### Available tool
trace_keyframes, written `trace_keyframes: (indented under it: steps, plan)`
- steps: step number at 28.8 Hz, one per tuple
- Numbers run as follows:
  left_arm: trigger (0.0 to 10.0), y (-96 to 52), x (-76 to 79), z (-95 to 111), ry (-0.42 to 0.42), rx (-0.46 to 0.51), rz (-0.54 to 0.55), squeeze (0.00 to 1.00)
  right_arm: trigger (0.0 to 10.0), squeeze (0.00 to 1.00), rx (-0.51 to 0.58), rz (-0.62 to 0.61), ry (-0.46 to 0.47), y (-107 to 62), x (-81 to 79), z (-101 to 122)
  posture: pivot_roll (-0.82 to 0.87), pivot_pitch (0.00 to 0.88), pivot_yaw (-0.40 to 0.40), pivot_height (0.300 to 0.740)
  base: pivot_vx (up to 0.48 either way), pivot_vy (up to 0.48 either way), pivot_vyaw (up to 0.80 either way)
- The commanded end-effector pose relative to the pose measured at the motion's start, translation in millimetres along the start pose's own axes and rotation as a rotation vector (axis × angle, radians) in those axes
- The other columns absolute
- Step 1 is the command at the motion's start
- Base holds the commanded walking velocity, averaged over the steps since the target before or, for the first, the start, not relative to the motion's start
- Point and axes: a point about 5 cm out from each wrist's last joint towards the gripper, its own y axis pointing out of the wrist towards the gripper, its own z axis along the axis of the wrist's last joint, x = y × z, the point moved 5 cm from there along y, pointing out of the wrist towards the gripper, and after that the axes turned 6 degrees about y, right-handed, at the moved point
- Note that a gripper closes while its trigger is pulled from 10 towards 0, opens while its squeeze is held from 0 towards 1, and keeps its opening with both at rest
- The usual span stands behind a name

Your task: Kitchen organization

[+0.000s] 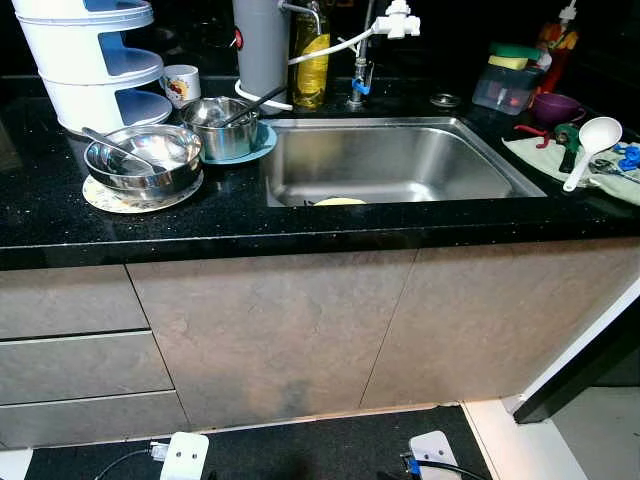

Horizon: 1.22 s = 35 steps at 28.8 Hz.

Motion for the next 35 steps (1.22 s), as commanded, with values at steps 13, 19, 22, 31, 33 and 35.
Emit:
trace_keyframes:
  steps: [13,19,22,31,33,35]
  plan:
    - [10.0,-4.9,1.3,-9.7,-0.030,-0.032,-0.020,0.00,10.0,0.00,-0.021,-0.017,0.018,-2.5,2.3,-6.8,-0.03,0.176,-0.025,0.740,0.062,0.000,0.00]
    - [10.0,-4.5,1.3,-9.1,-0.035,-0.030,-0.025,0.00,10.0,0.00,-0.022,-0.017,0.020,-2.5,1.9,-7.1,-0.02,0.173,-0.024,0.740,0.278,0.000,0.00]
    - [10.0,-4.5,1.3,-9.2,-0.036,-0.030,-0.027,0.00,10.0,0.00,-0.021,-0.017,0.020,-2.3,1.7,-6.8,-0.02,0.173,-0.022,0.740,0.304,0.000,0.00]
    - [10.0,-6.0,-0.4,-10.3,-0.045,-0.030,-0.023,0.00,10.0,0.00,-0.024,-0.016,0.021,-3.2,1.1,-8.5,-0.02,0.182,-0.025,0.740,0.350,0.000,0.00]
    - [10.0,-6.0,-0.9,-10.1,-0.046,-0.029,-0.023,0.00,10.0,0.00,-0.024,-0.016,0.022,-3.1,0.8,-8.3,-0.02,0.183,-0.024,0.740,0.354,0.000,0.00]
    - [10.0,-6.0,-1.1,-10.1,-0.047,-0.029,-0.023,0.00,10.0,0.00,-0.024,-0.017,0.022,-3.1,0.6,-8.3,-0.02,0.183,-0.024,0.740,0.352,0.000,0.00]
